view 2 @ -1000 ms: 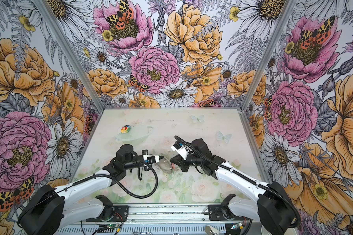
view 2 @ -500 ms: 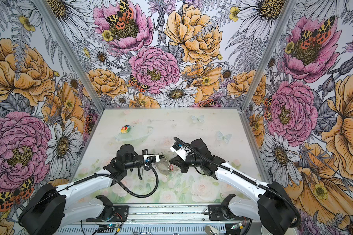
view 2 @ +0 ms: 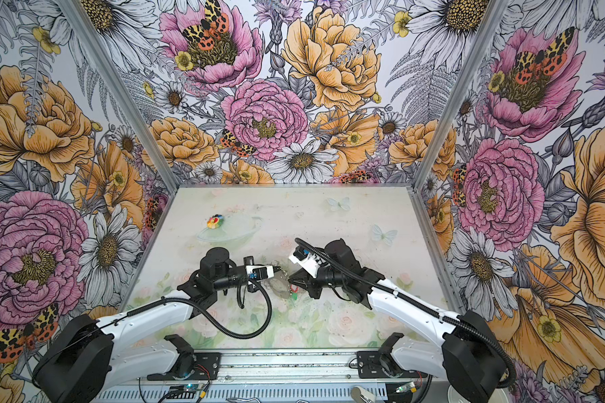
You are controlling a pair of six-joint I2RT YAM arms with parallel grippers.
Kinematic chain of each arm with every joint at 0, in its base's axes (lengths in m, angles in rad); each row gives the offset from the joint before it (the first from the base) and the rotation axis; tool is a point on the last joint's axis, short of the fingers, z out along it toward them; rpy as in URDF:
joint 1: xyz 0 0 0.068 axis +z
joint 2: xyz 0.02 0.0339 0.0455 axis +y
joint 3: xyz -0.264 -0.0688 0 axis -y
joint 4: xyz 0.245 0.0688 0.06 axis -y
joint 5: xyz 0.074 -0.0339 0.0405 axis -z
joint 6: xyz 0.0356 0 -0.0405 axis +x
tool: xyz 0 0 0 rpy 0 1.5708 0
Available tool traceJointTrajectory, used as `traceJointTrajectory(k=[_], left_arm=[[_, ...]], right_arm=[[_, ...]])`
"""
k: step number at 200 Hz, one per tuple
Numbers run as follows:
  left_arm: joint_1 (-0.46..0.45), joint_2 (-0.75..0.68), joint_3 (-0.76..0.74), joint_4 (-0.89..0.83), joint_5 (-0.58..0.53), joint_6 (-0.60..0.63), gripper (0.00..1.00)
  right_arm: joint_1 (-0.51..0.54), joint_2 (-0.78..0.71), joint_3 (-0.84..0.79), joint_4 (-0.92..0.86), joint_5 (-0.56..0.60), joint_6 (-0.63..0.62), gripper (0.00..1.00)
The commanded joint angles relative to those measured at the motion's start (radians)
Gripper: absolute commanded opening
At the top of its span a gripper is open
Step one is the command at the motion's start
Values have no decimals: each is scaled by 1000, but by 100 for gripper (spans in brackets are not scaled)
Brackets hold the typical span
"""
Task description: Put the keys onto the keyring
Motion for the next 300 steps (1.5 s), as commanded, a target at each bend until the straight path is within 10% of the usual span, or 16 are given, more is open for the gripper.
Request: traceJointTrajectory(k=[1, 154, 198, 253, 300], left_arm=[[10, -9, -8, 43, 18, -13, 0], [7, 20, -2, 82, -4, -49, 2], [9, 22, -37, 276, -135, -304, 39], [5, -141, -55, 189, -306, -712, 44], [-120, -306, -130, 105, -350, -737, 53]], right_arm=[[11, 9, -6, -3, 39, -13, 15], [25, -53, -4, -1, 149, -3, 0], [44, -86, -7, 69, 285, 46, 0], [65, -43, 8, 106, 363, 48, 0], [71, 5, 35, 129, 363, 79, 0]])
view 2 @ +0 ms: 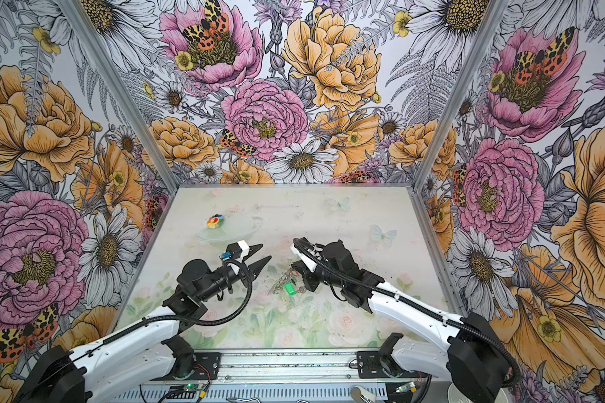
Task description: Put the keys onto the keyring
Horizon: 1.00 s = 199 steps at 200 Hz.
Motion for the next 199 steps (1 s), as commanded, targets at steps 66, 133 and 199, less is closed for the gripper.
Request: traceJointTrajectory(k=[66, 133, 199], left_arm=[[-209, -6, 172, -513, -266, -190, 60], [-375, 152, 334, -742, -521, -344, 67], [-370, 177, 308, -739, -590, -380, 54]], right_arm=[[28, 35, 70, 42, 83, 38, 0], [65, 41, 81, 69, 138, 62, 0], [77, 41, 79, 72, 167, 66, 0]])
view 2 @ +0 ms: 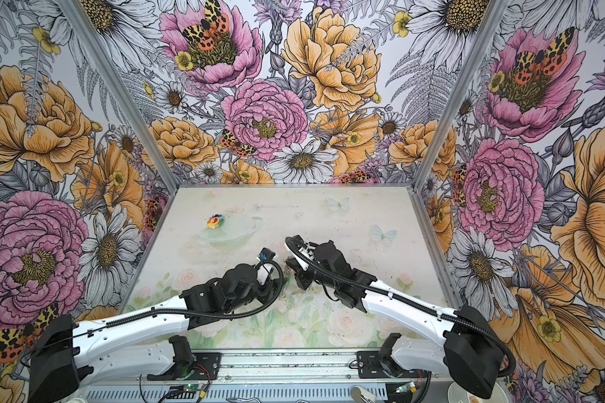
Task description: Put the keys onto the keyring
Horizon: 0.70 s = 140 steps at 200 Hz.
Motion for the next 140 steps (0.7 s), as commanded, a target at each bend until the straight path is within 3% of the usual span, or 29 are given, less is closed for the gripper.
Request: traceJointTrajectory(k=[1, 50, 78, 140], left_arm=[[3, -2, -9, -6, -52, -20, 54], [21, 8, -34, 11, -9, -7, 38], [35, 16, -45, 48, 14, -2, 22], [58, 17, -99, 156, 46, 19, 6]], right_arm=[[9, 3, 33, 45, 34, 18, 0], [12, 0, 35, 40, 56, 21, 0], [16, 6, 35, 36, 52, 20, 0], [22, 20, 48, 20, 42, 13, 0]])
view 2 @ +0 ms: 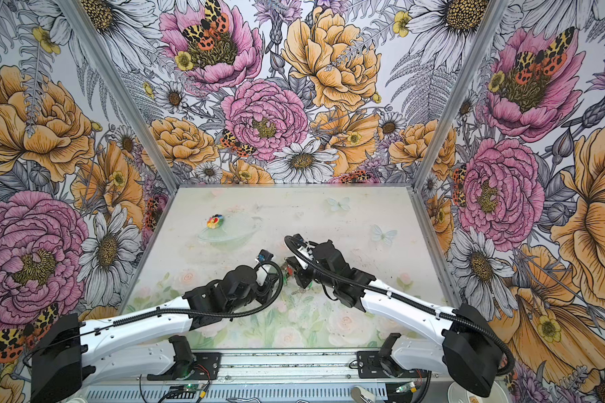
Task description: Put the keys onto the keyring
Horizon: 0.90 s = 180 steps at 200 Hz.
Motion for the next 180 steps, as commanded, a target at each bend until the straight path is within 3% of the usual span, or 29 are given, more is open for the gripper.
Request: traceJointTrajectory(k=[1, 49, 91, 116, 136, 160, 180], left_arm=[[21, 0, -27, 75, 22, 10, 6], [43, -35, -84, 154, 64, 9, 0], [68, -57, -122, 213, 66, 1, 0], [81, -74, -144, 242, 82, 6, 0], [87, -93, -168, 272, 97, 23, 0], [95, -139, -213, 325, 126, 53, 0], [106, -189, -253, 374, 173, 77, 0]], right_arm=[[8, 5, 36, 20, 5, 5, 0], [16, 2, 45, 4, -26, -30, 0], [42, 0, 49, -16, -84, -93, 20], [52, -7, 52, -34, -101, -108, 27], [51, -37, 50, -50, -44, -115, 27], [34, -109, 17, -37, 115, -119, 28], [13, -148, -14, -25, 158, -133, 29]])
